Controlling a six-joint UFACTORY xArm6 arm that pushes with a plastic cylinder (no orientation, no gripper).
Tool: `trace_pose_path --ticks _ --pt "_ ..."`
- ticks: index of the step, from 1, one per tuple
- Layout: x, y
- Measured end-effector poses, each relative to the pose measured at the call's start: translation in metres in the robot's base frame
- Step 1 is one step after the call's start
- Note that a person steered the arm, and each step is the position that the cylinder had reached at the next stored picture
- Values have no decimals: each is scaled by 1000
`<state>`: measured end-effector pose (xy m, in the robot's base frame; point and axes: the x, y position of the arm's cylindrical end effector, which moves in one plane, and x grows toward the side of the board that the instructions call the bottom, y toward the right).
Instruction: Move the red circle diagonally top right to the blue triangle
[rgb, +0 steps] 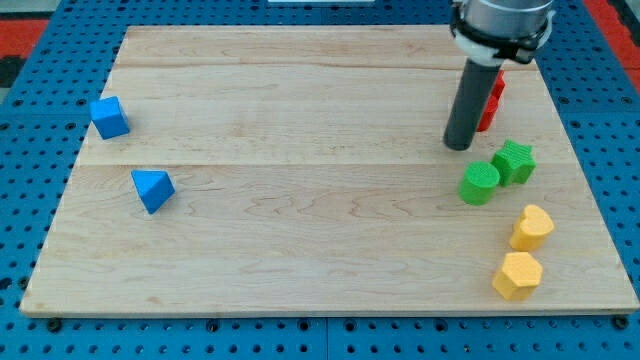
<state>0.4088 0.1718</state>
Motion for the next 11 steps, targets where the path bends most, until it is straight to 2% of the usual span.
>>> trace_pose_path --ticks 1,2,3,4,5,6,7,8,9,11 --pt "15 43" --pt "52 22" --pt "43 33" --pt "31 77" --pt "-19 56" --pt "-23 43" --pt "-34 -55" --pt "-34 -15" --pt "-68 -34" --pt "-103 -18"
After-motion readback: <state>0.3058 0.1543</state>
